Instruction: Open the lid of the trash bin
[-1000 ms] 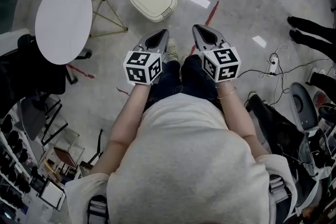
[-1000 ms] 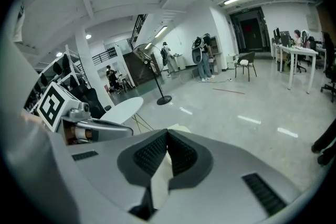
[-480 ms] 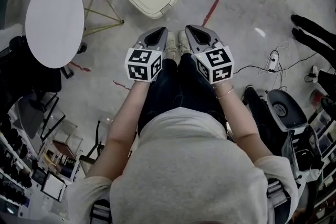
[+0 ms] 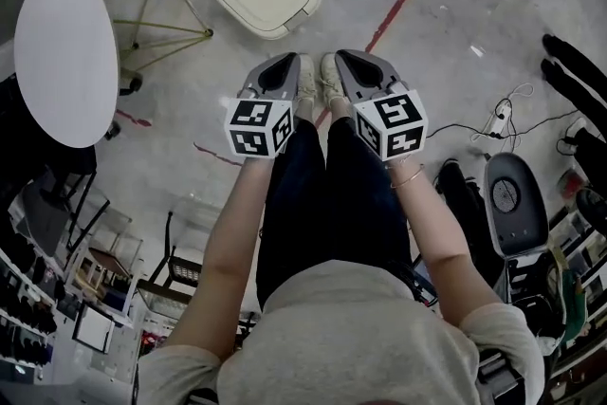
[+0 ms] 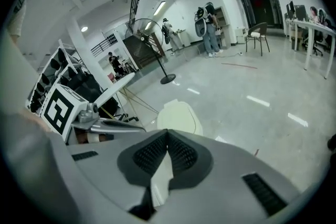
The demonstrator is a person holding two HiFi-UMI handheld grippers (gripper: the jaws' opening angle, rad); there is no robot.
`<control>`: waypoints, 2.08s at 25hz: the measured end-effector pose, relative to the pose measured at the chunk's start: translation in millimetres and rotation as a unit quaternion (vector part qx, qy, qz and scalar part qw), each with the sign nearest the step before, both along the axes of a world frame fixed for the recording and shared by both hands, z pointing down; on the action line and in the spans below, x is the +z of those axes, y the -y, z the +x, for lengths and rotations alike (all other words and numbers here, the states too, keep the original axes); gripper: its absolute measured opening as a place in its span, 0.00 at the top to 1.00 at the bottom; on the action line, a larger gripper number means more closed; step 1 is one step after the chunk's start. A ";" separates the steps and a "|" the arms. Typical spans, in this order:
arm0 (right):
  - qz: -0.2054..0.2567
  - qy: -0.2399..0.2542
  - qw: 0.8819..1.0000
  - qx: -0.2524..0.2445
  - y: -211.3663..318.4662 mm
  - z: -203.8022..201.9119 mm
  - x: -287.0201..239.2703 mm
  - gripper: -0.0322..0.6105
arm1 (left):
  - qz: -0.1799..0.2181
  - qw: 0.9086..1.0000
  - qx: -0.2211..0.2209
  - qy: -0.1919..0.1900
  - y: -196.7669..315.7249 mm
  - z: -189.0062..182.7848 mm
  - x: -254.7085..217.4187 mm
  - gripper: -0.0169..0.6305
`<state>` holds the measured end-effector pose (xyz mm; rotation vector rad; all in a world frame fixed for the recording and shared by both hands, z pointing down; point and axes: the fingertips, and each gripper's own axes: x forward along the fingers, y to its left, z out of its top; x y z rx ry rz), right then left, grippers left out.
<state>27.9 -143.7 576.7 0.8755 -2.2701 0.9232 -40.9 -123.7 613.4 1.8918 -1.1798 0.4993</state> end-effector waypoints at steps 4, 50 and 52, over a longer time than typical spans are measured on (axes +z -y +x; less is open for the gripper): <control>-0.017 -0.002 1.000 0.012 8.5 4.6 41.8 0.94 | -0.007 0.999 -0.032 -0.006 8.3 -3.9 40.1 0.96; -0.047 -0.054 0.997 0.011 11.0 -0.6 188.3 0.94 | -0.060 0.987 -0.006 0.150 25.4 -2.5 203.0 0.96; -0.045 -0.057 0.997 0.009 10.7 0.7 187.4 0.94 | -0.060 0.987 -0.009 0.147 25.3 -0.6 202.6 0.96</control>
